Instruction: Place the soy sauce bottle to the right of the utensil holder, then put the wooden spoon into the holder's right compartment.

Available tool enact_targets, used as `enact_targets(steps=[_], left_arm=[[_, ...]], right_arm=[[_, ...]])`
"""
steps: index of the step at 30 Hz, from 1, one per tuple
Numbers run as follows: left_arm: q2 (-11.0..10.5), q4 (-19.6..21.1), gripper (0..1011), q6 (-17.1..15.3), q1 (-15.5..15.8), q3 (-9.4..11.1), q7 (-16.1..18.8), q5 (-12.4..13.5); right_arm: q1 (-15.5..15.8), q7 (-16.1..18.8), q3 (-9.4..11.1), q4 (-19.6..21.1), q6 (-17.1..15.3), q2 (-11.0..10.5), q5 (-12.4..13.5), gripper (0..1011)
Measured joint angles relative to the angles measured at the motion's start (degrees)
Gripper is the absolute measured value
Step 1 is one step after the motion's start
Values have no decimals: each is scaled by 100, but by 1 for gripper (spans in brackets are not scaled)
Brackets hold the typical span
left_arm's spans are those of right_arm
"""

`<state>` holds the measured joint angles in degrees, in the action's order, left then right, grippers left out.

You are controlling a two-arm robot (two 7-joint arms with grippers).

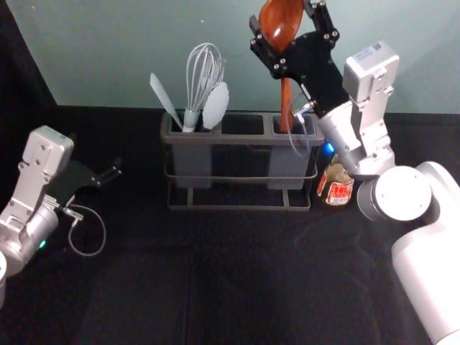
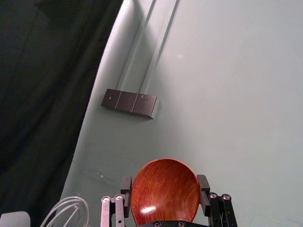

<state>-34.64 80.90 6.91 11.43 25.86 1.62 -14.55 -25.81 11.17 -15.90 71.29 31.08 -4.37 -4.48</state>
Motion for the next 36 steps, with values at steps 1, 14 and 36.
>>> enact_targets(steps=[1, 14, 36], left_arm=[[0, 0, 1011, 0, 0, 0, 0, 0], [0, 0, 1011, 0, 1, 0, 0, 0], [0, 0, 1011, 0, 0, 0, 0, 0]], right_arm=[[0, 8, 7, -53, 38, 15, 4, 838], [124, 25, 74, -327, 227, 85, 1, 838], [440, 54, 244, -285, 391, 66, 22, 838]])
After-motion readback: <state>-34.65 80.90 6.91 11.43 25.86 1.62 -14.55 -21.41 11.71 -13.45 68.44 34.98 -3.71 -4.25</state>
